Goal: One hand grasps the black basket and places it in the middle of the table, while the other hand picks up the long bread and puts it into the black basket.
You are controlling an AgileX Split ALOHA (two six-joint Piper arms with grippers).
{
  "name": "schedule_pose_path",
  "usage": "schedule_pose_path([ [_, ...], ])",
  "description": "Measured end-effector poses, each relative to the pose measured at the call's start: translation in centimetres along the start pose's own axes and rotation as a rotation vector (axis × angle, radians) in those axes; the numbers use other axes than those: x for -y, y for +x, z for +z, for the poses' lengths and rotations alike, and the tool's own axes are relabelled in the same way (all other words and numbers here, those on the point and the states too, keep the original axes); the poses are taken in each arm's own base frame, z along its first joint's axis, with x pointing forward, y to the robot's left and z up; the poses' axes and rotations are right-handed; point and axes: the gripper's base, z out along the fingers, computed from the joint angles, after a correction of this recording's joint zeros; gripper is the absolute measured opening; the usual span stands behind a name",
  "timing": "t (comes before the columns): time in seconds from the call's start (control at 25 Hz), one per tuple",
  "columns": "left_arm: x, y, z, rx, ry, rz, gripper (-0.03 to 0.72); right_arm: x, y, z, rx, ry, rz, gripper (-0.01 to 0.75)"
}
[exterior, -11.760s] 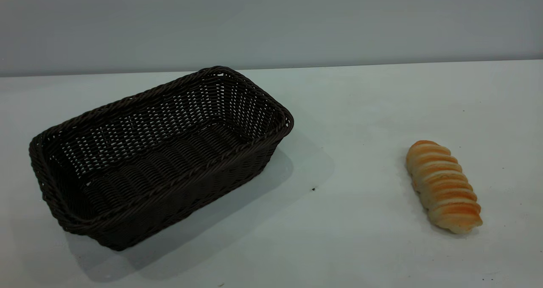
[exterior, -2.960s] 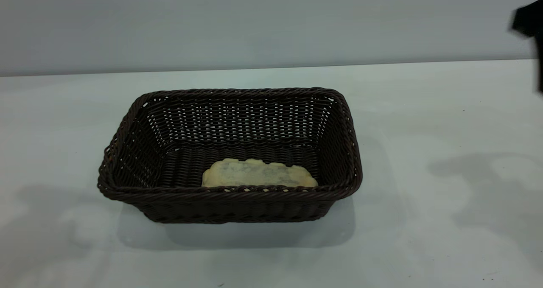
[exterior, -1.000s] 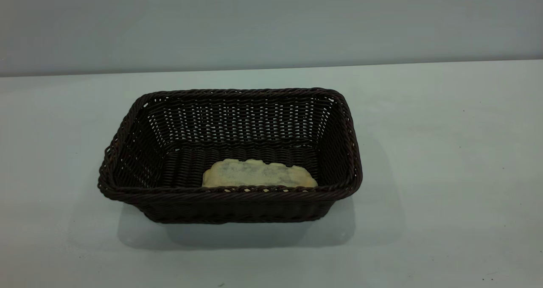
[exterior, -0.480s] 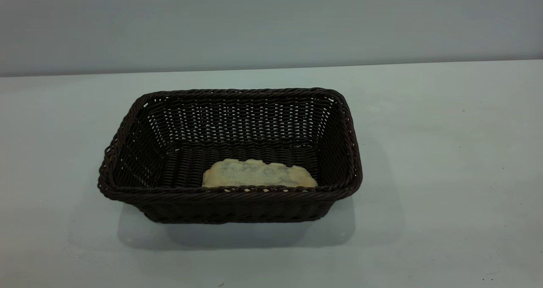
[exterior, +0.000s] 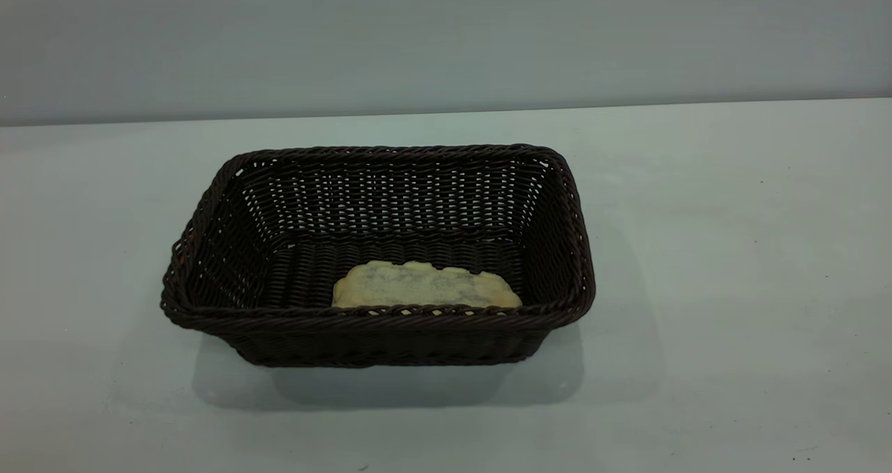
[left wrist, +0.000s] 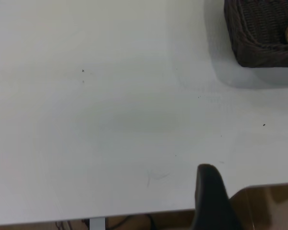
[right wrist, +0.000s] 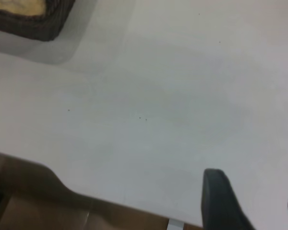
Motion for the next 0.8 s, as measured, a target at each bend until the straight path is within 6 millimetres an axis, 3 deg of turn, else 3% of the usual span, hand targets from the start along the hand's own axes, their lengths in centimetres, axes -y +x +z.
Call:
schedule_pose_path([
  [0.8, 0.0, 0.7, -0.7, 0.075, -0.016, -0.019, 0.482, -0.1, 0.7, -1.0, 0.081, 0.095, 0.067, 0.329],
])
